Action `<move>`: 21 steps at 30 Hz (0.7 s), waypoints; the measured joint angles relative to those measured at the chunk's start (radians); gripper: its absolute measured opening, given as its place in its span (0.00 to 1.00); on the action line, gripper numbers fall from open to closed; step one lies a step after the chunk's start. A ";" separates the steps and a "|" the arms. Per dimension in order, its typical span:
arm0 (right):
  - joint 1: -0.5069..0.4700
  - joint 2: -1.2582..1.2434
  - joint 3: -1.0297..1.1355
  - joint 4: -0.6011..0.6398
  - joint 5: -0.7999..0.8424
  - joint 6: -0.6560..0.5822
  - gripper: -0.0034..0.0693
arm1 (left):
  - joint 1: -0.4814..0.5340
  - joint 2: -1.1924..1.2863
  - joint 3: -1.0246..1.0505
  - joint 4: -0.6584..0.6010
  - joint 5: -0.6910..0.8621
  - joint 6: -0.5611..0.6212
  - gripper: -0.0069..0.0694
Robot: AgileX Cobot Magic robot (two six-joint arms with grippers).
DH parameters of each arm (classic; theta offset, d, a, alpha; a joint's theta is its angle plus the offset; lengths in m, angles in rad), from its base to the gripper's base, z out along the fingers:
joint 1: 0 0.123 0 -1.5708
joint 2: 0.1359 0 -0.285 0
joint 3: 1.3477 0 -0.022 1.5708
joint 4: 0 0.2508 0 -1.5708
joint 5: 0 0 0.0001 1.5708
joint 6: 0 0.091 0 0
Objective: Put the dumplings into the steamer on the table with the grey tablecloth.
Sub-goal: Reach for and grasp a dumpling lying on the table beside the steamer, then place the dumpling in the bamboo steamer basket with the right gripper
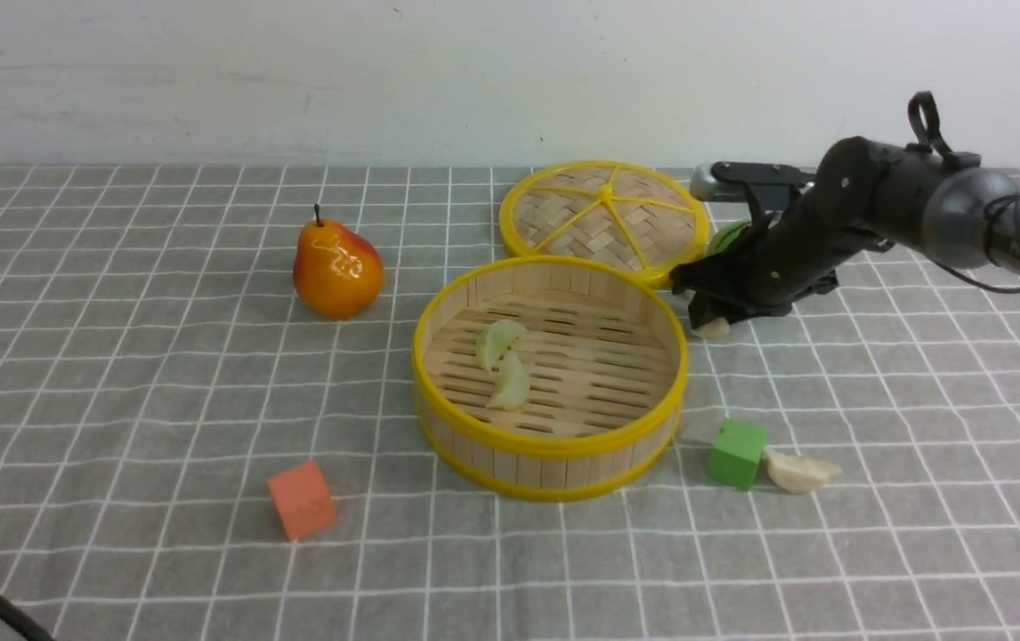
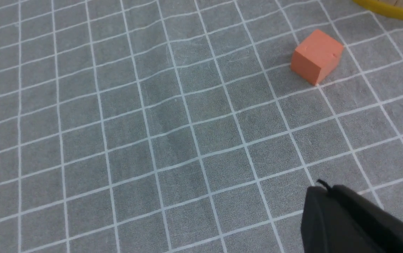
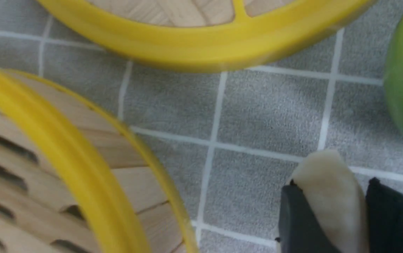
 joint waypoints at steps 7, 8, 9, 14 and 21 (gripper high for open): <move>0.062 -0.145 -0.064 0.051 0.116 0.000 0.38 | 0.000 0.000 0.008 0.000 -0.075 -0.003 0.07; 0.086 -0.156 -0.065 0.066 0.136 -0.003 0.38 | 0.000 0.000 0.008 -0.002 -0.079 -0.003 0.07; 0.114 -0.159 -0.066 0.069 0.158 -0.008 0.38 | 0.000 0.000 0.008 -0.005 -0.082 -0.003 0.07; 0.233 -0.113 -0.065 0.000 0.198 0.002 0.38 | 0.000 0.000 0.009 -0.009 -0.097 -0.006 0.07; 0.289 0.012 -0.062 -0.168 0.104 0.186 0.38 | 0.000 0.000 0.010 -0.019 -0.122 -0.060 0.07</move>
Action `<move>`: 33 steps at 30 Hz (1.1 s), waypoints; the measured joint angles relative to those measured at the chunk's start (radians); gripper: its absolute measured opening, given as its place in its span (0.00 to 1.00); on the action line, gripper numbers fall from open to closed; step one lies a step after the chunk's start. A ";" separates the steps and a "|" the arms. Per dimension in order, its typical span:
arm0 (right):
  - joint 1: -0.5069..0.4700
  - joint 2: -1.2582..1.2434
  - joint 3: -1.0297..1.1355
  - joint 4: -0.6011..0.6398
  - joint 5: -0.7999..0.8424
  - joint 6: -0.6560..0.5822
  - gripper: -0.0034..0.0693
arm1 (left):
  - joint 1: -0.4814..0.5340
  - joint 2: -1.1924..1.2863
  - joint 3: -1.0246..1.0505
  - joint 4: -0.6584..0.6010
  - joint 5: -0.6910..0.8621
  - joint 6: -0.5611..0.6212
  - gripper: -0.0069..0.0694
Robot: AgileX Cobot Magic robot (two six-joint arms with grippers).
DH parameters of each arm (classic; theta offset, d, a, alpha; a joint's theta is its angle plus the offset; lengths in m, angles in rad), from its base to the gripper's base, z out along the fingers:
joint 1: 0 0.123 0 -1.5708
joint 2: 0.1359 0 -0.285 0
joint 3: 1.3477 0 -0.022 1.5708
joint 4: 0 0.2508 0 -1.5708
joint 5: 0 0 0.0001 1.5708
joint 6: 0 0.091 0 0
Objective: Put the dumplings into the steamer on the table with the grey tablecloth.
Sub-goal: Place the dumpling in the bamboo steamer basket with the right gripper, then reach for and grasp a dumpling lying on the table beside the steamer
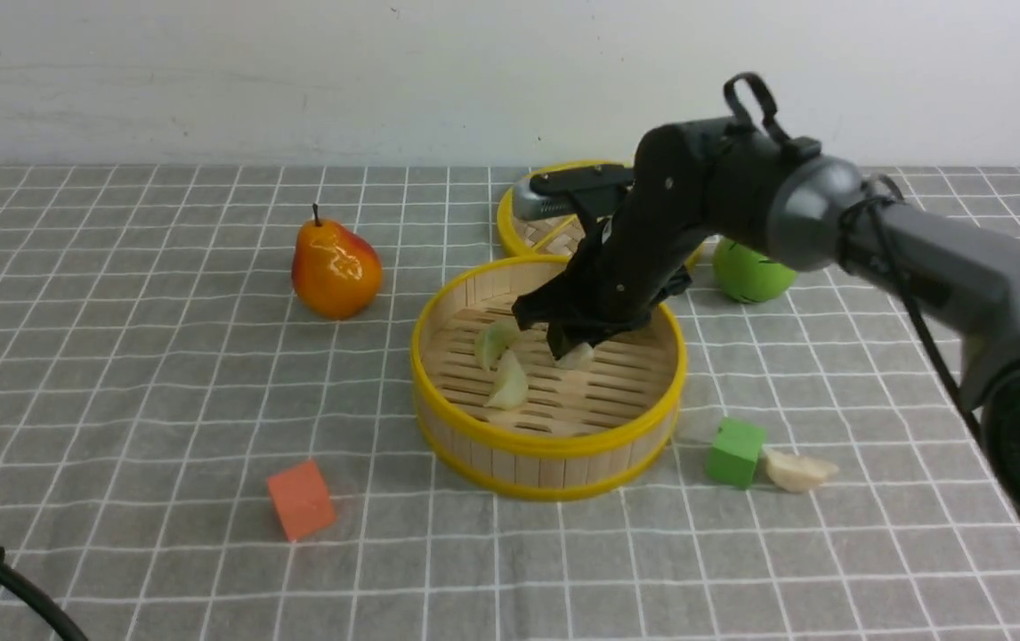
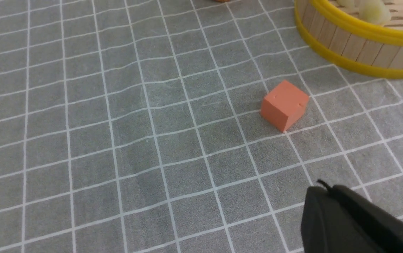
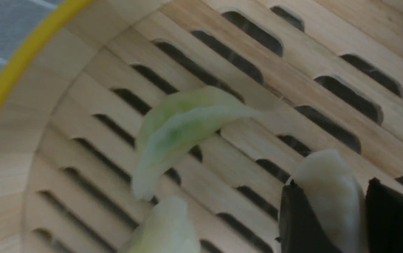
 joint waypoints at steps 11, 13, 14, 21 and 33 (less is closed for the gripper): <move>0.001 -0.040 0.001 -0.051 0.029 0.124 0.75 | 0.000 0.000 0.000 -0.003 -0.005 -0.047 0.08; 0.001 -0.085 0.002 -0.064 0.043 0.121 0.77 | 0.000 0.000 0.000 -0.003 -0.005 -0.047 0.08; 0.001 -0.099 0.002 -0.070 0.050 0.116 0.77 | 0.000 0.000 0.000 -0.004 -0.005 -0.047 0.08; -0.019 -0.400 0.037 -0.233 0.230 -0.116 0.74 | 0.000 0.000 0.000 -0.025 -0.007 -0.047 0.08; -0.178 -0.435 0.661 -0.119 0.111 -0.417 0.71 | 0.000 0.000 0.000 -0.058 -0.042 -0.047 0.08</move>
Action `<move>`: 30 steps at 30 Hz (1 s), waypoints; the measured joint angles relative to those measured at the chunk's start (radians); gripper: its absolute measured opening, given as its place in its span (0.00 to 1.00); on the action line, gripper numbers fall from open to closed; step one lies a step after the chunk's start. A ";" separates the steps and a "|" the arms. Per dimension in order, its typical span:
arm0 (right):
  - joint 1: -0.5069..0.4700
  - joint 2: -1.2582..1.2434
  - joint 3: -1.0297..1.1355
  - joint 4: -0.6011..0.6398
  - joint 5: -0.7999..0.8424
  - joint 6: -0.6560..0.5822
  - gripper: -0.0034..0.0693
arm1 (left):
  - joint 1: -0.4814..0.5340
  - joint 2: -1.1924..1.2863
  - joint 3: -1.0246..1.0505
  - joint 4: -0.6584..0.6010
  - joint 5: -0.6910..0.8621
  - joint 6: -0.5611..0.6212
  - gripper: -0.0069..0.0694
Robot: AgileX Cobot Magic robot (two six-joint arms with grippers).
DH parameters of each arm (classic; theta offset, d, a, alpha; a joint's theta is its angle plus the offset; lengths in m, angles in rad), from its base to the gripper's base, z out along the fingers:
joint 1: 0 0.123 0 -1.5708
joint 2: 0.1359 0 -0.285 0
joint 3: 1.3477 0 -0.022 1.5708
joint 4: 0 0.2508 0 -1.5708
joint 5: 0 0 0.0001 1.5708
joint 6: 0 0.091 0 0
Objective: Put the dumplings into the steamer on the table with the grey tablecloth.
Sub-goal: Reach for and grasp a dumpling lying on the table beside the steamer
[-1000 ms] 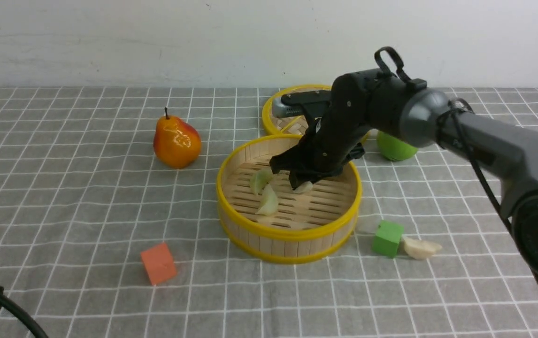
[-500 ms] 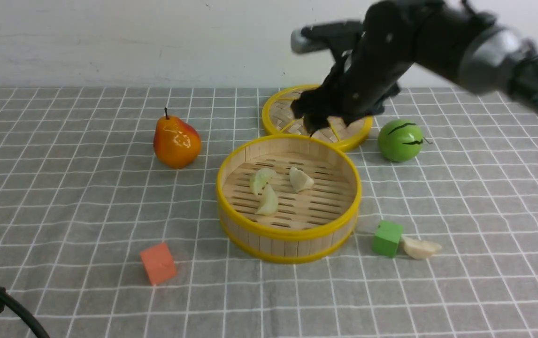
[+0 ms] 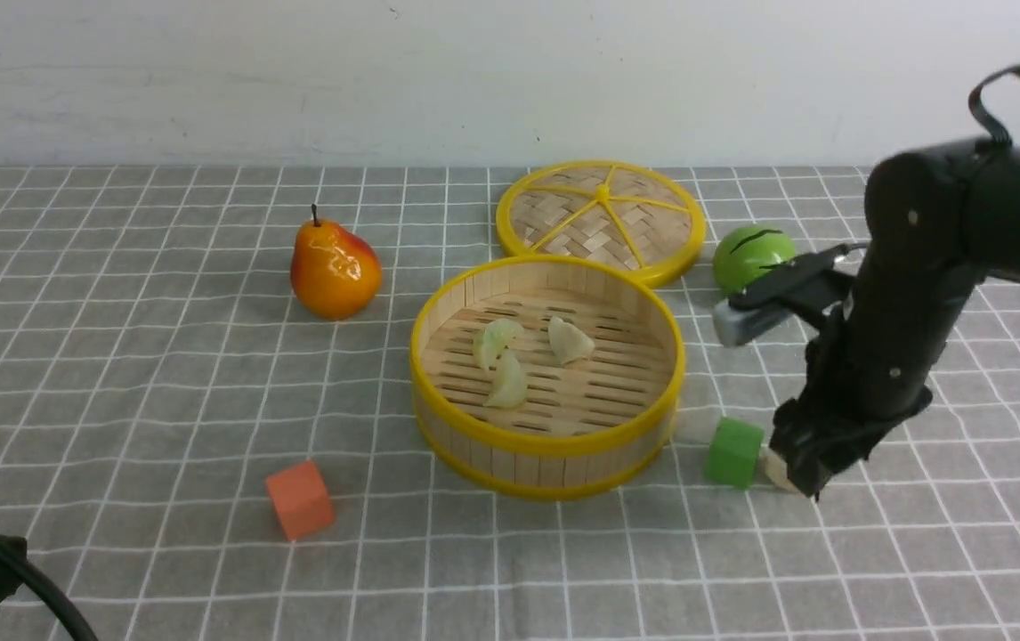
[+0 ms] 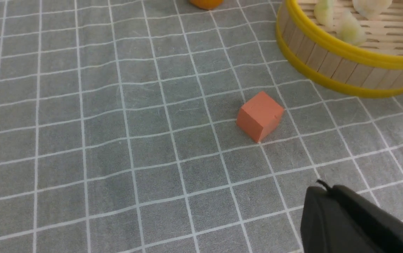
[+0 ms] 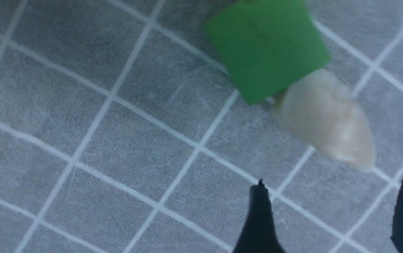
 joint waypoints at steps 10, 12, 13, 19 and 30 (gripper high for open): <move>0.000 0.041 0.049 0.006 -0.213 -0.110 0.67 | 0.000 0.000 0.017 -0.001 -0.007 0.000 0.09; 0.000 0.054 0.050 0.006 -0.208 -0.087 0.63 | 0.000 0.000 0.018 -0.001 -0.007 0.000 0.09; 0.000 0.058 0.050 0.006 -0.208 -0.074 0.60 | 0.000 0.000 0.018 -0.001 -0.007 0.000 0.09; 0.000 0.060 0.051 0.006 -0.196 -0.008 0.34 | 0.000 0.000 0.018 -0.001 -0.007 0.000 0.10; -0.001 -0.006 0.046 0.052 0.023 0.049 0.34 | 0.000 0.000 0.018 -0.001 -0.006 0.000 0.11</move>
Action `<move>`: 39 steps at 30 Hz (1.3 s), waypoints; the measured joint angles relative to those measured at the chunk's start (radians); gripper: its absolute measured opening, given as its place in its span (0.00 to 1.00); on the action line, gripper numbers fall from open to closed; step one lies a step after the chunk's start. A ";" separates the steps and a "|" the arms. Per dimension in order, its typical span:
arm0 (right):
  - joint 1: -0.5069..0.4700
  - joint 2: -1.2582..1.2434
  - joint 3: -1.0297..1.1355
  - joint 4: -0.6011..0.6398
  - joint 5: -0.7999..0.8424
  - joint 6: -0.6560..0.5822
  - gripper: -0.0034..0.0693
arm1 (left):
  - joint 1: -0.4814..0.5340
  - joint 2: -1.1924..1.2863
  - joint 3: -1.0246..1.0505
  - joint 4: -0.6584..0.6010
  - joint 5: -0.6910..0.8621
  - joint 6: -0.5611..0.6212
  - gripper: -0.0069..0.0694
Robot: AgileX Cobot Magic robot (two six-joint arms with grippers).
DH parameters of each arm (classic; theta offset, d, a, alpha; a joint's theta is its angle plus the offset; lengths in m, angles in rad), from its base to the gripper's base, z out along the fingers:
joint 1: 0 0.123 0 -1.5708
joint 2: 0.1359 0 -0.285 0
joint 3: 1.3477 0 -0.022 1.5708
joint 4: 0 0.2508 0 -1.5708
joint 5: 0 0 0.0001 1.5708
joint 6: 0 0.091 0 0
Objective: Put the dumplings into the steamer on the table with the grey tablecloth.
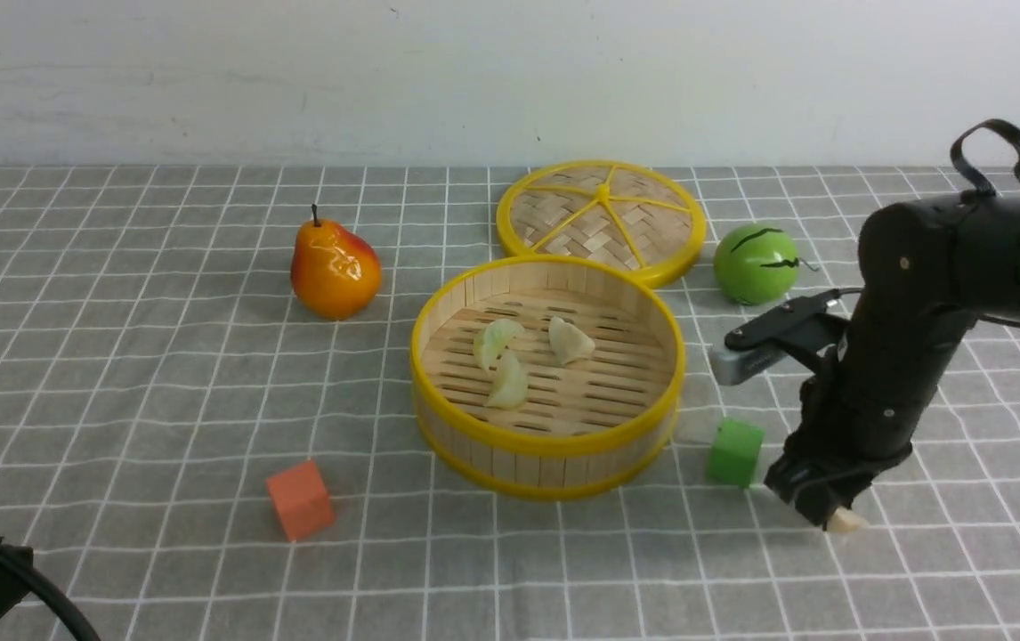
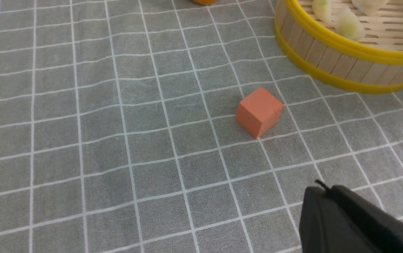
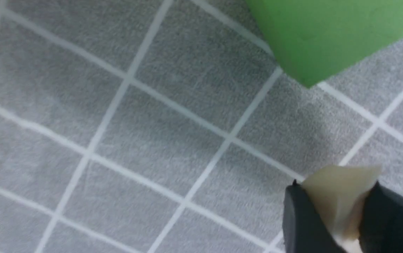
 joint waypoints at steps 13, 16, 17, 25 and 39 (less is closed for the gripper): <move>0.100 -0.015 -0.088 0.574 -0.351 -0.067 0.34 | 0.000 0.000 0.001 0.000 -0.015 0.000 0.12; 0.127 0.060 -0.088 0.626 -0.459 -0.071 0.34 | 0.000 0.000 0.001 0.000 -0.015 0.000 0.12; 0.136 0.088 -0.088 0.651 -0.492 -0.071 0.34 | 0.000 0.000 0.002 0.000 -0.015 0.000 0.12; 0.149 0.154 -0.088 0.696 -0.601 -0.075 0.38 | 0.000 0.000 0.002 0.000 -0.015 0.000 0.13; 0.071 -0.293 -0.088 0.502 -0.409 -0.084 0.38 | 0.000 0.000 0.002 -0.001 -0.013 -0.001 0.14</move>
